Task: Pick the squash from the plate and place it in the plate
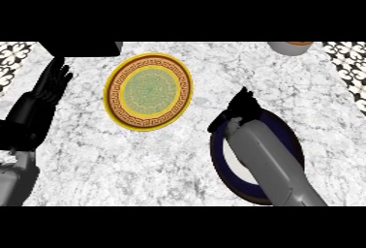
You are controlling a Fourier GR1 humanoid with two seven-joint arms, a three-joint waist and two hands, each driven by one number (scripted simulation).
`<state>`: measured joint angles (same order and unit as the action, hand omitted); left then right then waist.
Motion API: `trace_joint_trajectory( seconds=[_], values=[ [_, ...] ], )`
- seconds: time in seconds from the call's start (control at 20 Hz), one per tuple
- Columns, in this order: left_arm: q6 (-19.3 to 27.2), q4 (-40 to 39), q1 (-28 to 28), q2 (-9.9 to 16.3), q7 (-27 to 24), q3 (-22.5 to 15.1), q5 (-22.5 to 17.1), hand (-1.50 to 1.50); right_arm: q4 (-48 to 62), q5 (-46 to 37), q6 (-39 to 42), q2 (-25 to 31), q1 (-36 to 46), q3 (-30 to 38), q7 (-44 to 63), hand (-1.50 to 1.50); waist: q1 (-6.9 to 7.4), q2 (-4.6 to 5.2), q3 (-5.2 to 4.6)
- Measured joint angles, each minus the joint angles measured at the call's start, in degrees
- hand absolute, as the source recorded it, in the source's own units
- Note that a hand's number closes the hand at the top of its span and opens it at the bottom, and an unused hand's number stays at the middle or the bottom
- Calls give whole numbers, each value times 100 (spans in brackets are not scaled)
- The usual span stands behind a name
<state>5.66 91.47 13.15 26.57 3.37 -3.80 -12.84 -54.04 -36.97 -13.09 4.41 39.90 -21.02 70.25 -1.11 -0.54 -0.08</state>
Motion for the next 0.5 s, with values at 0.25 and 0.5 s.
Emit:
trace_joint_trajectory(
  seconds=[0.25, 0.5],
  values=[
    [-32, -95, 186, -47, 76, 38, 46, 0, -325, -87, 126, -49, -432, 79, -9, -150, 5, 15, 2],
    [-34, -95, 274, -162, 118, 21, 151, 0, -507, -159, 199, -113, -850, 205, -150, -150, 44, 31, 5]
  ],
)
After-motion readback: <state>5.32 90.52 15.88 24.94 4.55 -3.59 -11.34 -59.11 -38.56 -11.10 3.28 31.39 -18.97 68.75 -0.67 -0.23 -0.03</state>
